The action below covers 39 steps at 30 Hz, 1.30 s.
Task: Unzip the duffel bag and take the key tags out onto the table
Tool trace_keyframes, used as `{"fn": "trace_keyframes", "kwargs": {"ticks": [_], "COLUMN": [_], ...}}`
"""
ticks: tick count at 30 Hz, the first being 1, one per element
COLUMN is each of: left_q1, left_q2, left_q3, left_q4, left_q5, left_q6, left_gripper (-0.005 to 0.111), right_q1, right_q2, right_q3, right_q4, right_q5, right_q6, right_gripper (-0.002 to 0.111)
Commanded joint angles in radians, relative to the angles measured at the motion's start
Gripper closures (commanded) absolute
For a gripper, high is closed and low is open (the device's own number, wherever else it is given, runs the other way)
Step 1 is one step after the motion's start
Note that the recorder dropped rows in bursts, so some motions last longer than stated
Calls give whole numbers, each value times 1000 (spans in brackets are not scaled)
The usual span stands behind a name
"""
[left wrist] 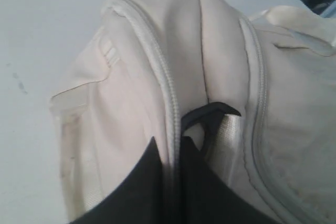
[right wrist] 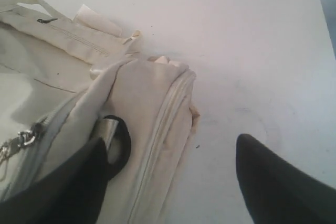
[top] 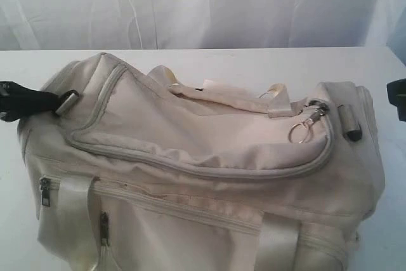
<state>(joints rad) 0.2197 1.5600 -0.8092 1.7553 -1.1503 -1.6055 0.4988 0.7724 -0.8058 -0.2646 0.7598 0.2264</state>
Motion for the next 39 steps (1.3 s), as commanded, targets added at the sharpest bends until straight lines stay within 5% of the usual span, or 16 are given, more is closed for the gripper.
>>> {"fn": "trace_keyframes", "kwargs": {"ticks": [1, 10, 18, 20, 22, 25, 28, 30, 33, 39], "left_q1": [97, 128, 128, 128, 128, 128, 126, 91, -98, -368], "left_q2": [-45, -67, -86, -100, -112, -142, -173, -188, -220, -222], "left_q3": [-4, -173, -211, -211, -211, -211, -211, -211, -211, -170], "left_q4": [-11, -11, -11, -11, -11, -11, -86, -94, -11, -11], "left_q5": [223, 517, 329, 321, 321, 234, -18, -71, -71, -25], "left_q6": [17, 58, 61, 63, 63, 51, 16, 13, -5, 92], "left_gripper": [107, 107, 106, 98, 76, 29, 24, 27, 40, 41], "right_q1": [1, 1, 1, 1, 1, 1, 1, 1, 1, 1], "right_q2": [6, 222, 244, 244, 244, 244, 244, 244, 244, 244], "right_q3": [5, 5, 5, 5, 5, 5, 5, 5, 5, 5], "right_q4": [21, 253, 265, 265, 265, 265, 265, 265, 265, 265], "right_q5": [-44, -227, -317, -319, -315, -313, -317, -325, -345, -345], "right_q6": [14, 114, 112, 112, 112, 112, 112, 112, 112, 112], "right_gripper": [43, 43, 43, 43, 43, 43, 43, 43, 43, 43]}}
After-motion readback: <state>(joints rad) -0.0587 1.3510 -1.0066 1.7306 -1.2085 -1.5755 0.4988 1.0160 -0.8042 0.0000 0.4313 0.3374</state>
